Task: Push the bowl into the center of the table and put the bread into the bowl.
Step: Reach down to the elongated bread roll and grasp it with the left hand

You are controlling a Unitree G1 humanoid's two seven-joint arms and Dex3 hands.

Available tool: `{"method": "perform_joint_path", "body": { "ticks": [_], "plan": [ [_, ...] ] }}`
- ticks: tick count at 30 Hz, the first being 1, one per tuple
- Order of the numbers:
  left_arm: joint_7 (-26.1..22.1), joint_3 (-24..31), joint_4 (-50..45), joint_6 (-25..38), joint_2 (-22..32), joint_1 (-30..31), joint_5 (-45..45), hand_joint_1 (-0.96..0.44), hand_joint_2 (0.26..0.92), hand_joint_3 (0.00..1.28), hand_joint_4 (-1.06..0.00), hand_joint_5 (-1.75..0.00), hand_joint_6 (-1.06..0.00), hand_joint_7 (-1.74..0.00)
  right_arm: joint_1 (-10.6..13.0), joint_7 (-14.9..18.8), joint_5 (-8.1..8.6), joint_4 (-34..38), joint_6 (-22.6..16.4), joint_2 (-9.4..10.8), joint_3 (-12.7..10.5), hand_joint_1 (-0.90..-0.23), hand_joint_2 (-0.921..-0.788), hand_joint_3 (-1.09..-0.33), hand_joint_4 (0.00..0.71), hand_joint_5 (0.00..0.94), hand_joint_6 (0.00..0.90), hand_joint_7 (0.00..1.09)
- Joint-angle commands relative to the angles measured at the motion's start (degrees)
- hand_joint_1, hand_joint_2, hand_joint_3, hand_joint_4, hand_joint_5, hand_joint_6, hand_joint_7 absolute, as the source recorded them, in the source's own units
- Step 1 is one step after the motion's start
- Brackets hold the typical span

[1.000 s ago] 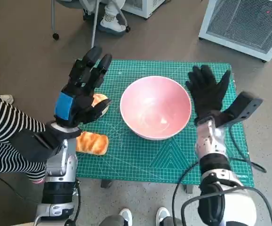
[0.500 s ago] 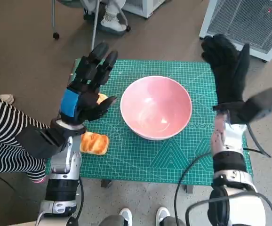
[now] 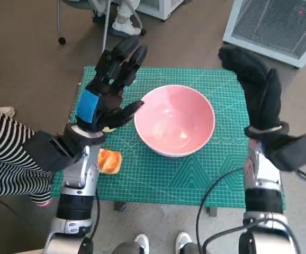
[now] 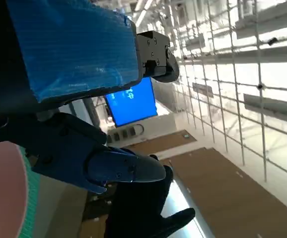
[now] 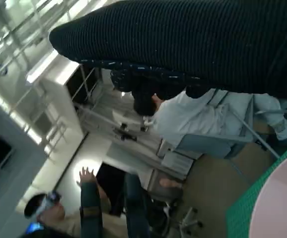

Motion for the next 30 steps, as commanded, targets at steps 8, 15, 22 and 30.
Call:
{"method": "perform_joint_path", "body": {
  "ticks": [8,15,22,30],
  "plan": [
    [-2.6,-0.56,-0.19,-0.3,0.89,-3.04,0.16,-0.58,0.92,0.27,-0.18,0.0,0.0,-0.64,4.16,-0.87,-0.22,-7.04,4.14,-0.12,2.16,-0.803,-0.921,-0.722,0.205,0.012,0.078,0.53],
    [-3.65,-0.34,0.18,-0.45,1.29,-3.58,0.09,-0.58,0.918,0.27,-0.17,0.0,0.0,-0.63,4.16,-1.52,-0.95,-7.0,3.68,-0.16,2.86,-0.813,-0.921,-0.724,0.205,0.01,0.057,0.54],
    [-4.51,0.05,0.05,-0.99,2.42,-3.59,0.14,-0.58,0.918,0.26,-0.16,0.0,0.0,-0.61,4.01,-1.7,-0.83,-6.46,3.44,-0.08,3.18,-0.825,-0.921,-0.725,0.205,0.008,0.048,0.56],
    [-4.99,0.79,4.0,-9.14,12.08,-5.26,9.71,-0.59,0.893,0.24,-0.17,0.0,0.0,-0.55,4.2,-2.61,-1.27,-6.87,3.44,-0.14,3.56,-0.826,-0.921,-0.726,0.206,0.008,0.042,0.57]
  ]
}}
